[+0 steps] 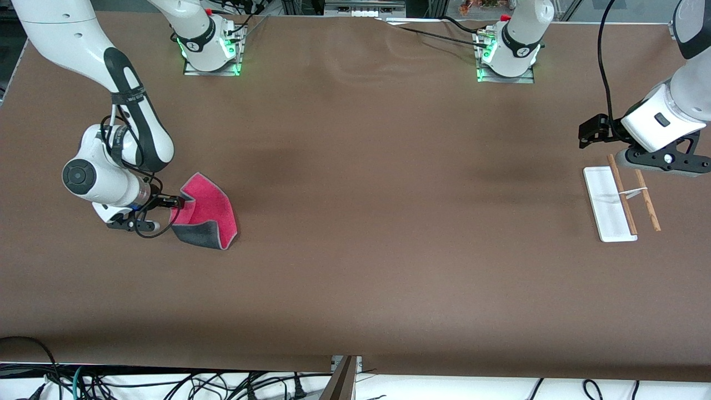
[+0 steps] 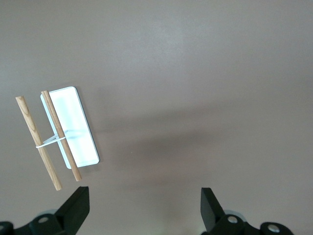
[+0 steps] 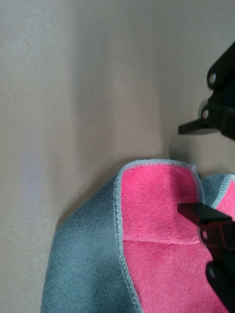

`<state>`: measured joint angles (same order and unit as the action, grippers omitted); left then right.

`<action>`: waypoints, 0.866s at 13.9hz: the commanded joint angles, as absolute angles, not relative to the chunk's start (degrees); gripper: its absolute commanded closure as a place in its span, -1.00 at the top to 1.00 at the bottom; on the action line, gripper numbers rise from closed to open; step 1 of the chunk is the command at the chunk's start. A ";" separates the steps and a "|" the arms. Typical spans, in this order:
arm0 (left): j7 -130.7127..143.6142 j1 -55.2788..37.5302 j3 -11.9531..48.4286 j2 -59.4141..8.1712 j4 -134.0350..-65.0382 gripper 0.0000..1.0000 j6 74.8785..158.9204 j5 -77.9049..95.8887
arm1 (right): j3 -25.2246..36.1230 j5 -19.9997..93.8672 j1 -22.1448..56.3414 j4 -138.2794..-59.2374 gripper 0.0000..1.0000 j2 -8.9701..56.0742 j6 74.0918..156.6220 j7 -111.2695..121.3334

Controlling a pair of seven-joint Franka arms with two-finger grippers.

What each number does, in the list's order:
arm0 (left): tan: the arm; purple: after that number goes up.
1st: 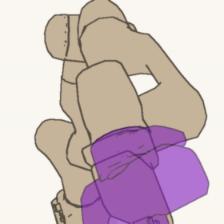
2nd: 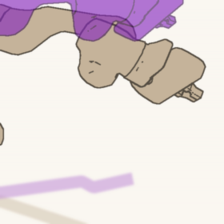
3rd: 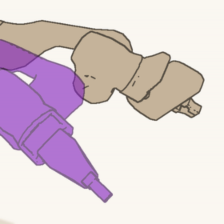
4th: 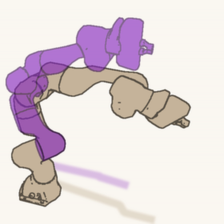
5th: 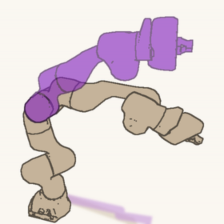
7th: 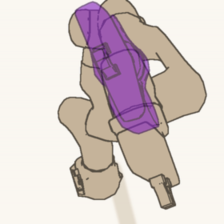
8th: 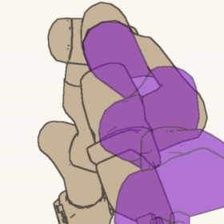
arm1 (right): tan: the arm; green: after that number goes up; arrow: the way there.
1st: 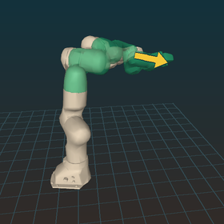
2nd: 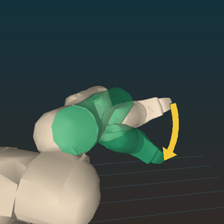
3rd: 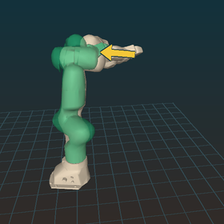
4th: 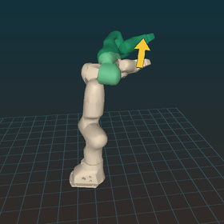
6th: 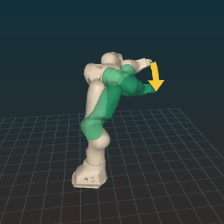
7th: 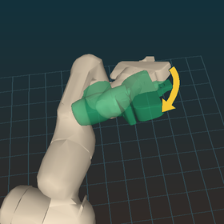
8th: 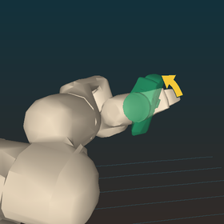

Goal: Pass towel and hang on rack
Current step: 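Close the right gripper on the towel edge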

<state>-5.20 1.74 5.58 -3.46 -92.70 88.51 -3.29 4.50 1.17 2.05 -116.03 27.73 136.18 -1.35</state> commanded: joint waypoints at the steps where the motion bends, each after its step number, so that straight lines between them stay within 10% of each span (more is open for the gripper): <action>1: -5.19 2.29 5.80 -3.34 -92.46 1.00 87.89 -2.11 | 4.04 2.02 1.58 -116.63 0.04 27.69 137.20 -1.49; 7: -5.27 2.29 5.80 -3.34 -92.46 1.00 87.89 -2.11 | 3.78 2.11 1.76 -116.10 -0.18 27.68 137.20 -1.58; 12: -5.27 2.29 5.71 -3.34 -92.46 1.00 87.89 -2.11 | 3.69 3.16 1.76 -115.93 -1.00 27.69 137.20 -1.58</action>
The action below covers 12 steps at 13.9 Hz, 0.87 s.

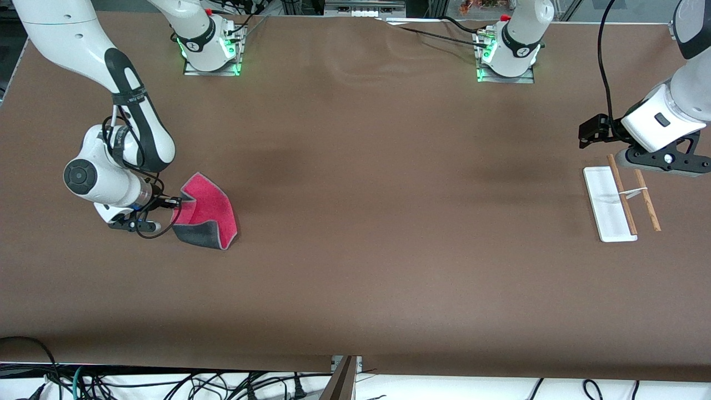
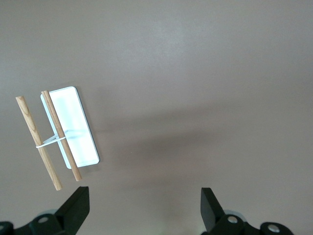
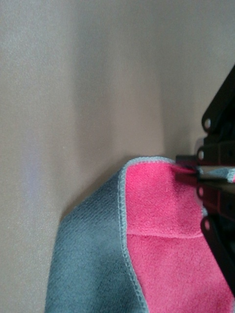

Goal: Pass towel and hang on rack
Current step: 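Close the right gripper on the towel edge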

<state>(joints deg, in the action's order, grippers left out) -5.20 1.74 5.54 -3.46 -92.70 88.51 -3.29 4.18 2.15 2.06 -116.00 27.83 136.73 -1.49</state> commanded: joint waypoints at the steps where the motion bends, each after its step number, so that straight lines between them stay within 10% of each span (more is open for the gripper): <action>1: -5.19 2.29 5.71 -3.34 -92.37 1.00 87.89 -2.11 | 3.78 3.08 1.76 -115.67 -1.00 27.69 137.20 -1.50; 12: -5.27 2.29 5.71 -3.34 -92.37 1.00 87.80 -2.11 | 3.52 2.90 6.41 -92.58 -1.00 25.23 104.80 -5.53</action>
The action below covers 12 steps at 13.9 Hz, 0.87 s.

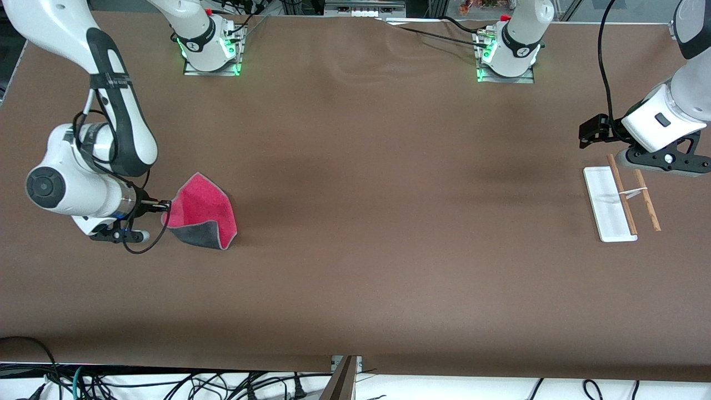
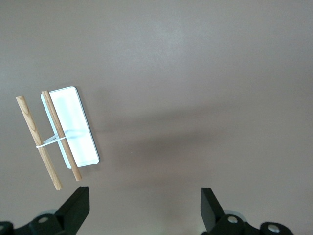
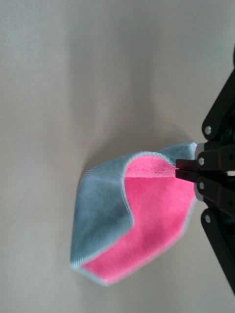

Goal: Pass towel and hang on rack
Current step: 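Close the right gripper on the towel edge, then lift the towel with the right gripper while the left gripper approaches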

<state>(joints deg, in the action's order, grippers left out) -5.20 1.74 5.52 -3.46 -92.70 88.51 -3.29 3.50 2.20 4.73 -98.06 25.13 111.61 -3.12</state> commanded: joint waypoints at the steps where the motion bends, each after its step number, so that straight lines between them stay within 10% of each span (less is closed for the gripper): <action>1: -5.27 2.29 5.71 -3.34 -92.37 1.00 87.80 -2.11 | 3.52 2.90 7.29 -90.20 -1.00 25.22 101.89 -6.58; 12: -5.36 2.37 5.63 -3.34 -92.46 1.00 87.80 -2.11 | 0.10 7.18 22.67 -63.66 -1.00 25.22 74.63 -33.71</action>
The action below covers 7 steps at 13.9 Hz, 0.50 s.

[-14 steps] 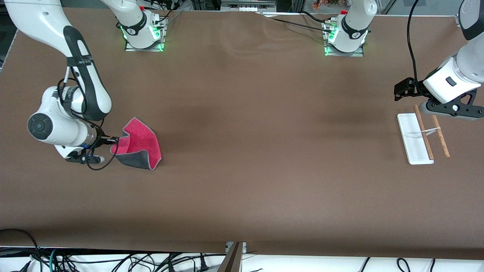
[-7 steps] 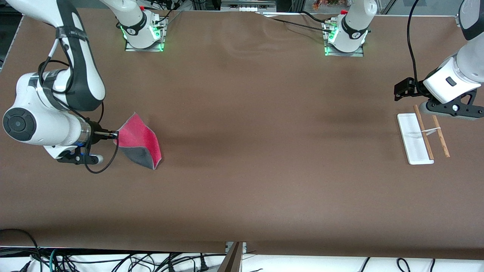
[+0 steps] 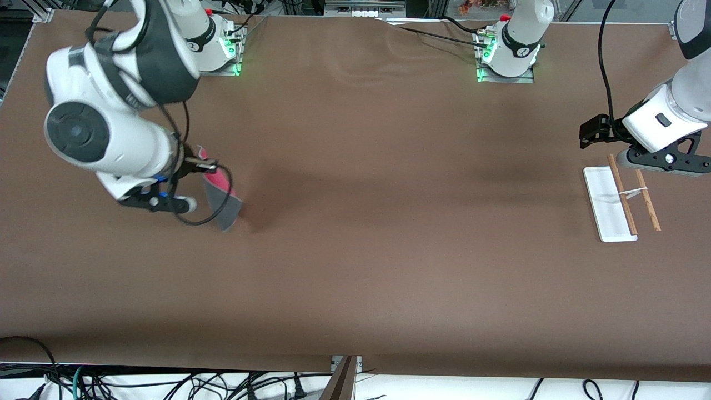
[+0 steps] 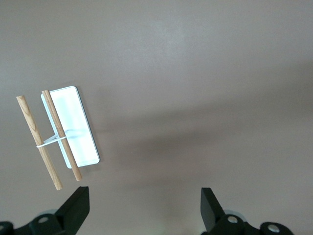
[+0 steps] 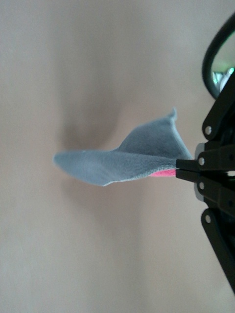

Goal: Pass towel and hang on rack
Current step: 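Lift the towel with the right gripper while the left gripper approaches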

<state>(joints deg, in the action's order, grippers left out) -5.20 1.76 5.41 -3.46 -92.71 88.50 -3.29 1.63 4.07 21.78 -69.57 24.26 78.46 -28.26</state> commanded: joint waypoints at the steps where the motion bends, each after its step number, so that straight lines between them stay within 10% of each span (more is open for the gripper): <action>1: -5.36 2.37 5.63 -3.34 -92.46 1.00 87.72 -2.11 | -1.13 9.03 23.20 -62.33 -1.00 25.31 74.01 -36.62; 7: -5.36 2.81 5.63 -3.34 -92.46 1.00 87.71 -2.11 | -8.44 22.12 25.14 -58.62 -1.00 25.31 80.83 -56.05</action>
